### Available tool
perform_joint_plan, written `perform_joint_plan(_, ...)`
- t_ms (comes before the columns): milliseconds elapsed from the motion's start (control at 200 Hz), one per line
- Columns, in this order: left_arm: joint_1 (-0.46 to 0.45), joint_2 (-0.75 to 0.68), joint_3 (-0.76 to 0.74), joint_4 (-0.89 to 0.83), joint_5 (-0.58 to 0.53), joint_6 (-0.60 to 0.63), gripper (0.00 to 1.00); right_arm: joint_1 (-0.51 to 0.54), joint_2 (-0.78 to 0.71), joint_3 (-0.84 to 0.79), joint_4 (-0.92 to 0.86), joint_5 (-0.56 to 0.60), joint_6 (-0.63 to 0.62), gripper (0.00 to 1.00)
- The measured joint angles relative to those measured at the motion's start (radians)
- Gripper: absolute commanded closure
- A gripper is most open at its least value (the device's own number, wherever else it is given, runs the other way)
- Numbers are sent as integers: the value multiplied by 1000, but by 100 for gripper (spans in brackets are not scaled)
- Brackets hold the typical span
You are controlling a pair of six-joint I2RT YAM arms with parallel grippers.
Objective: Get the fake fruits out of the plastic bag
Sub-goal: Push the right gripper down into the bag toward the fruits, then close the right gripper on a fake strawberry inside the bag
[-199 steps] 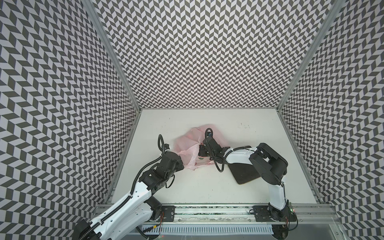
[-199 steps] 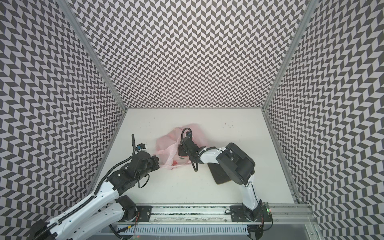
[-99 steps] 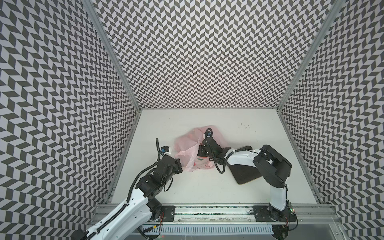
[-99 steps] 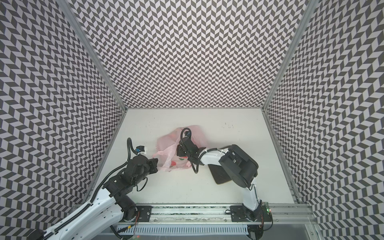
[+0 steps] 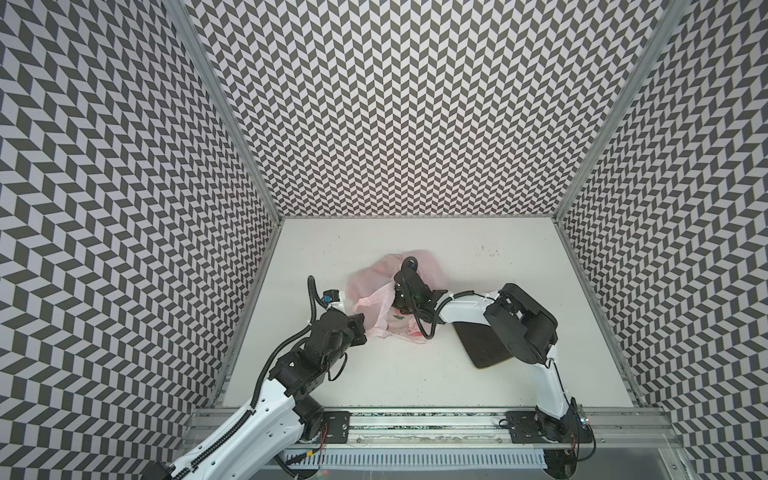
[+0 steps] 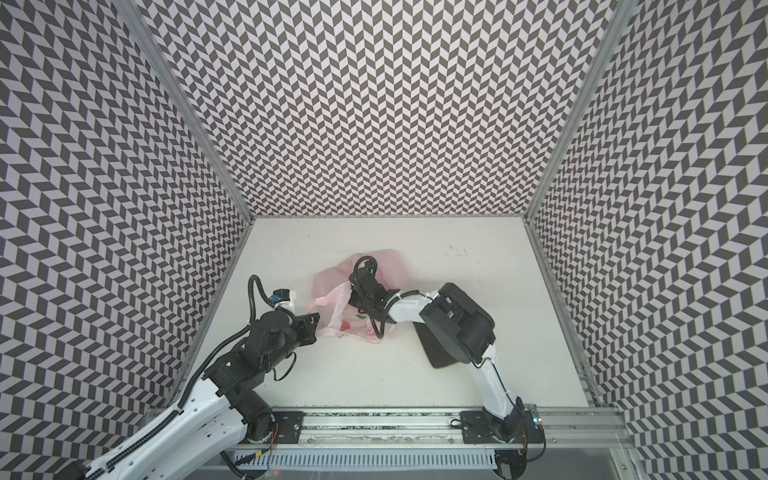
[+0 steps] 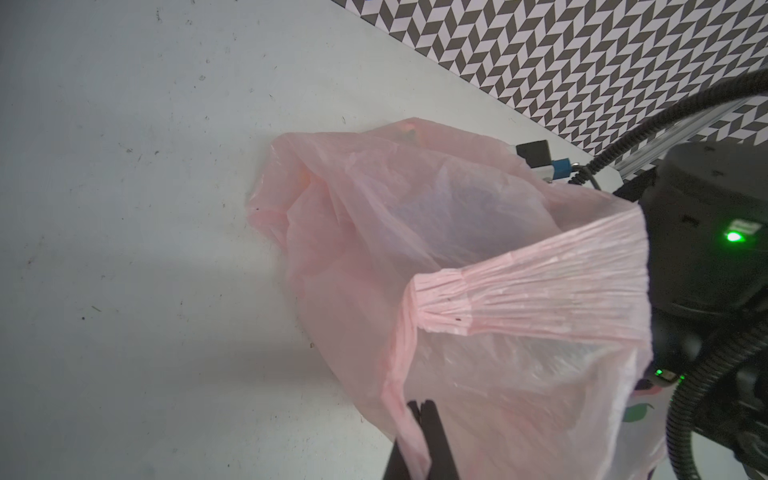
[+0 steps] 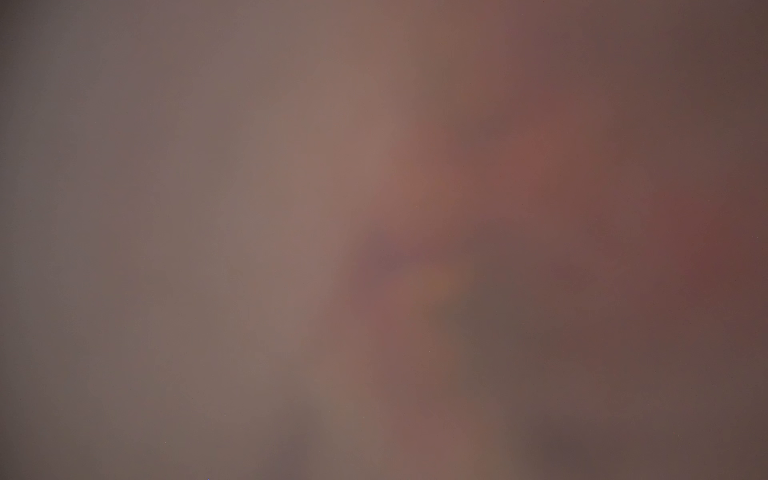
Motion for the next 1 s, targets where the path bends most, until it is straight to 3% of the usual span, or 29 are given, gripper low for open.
perform_joint_plan(255, 0, 0, 0, 24, 24, 1, 100, 0, 77, 121, -36, 30, 125, 24)
perform_joint_plan(466, -5, -3, 0, 26, 37, 0, 100, 5, 148, 211, -38, 66, 172, 37)
perform_joint_plan(761, -5, -10, 0, 26, 34, -12, 100, 11, 177, 249, -63, 100, 165, 63)
perform_joint_plan(1002, -5, -4, 0, 31, -6, -51, 100, 13, 146, 211, -47, 106, 108, 68)
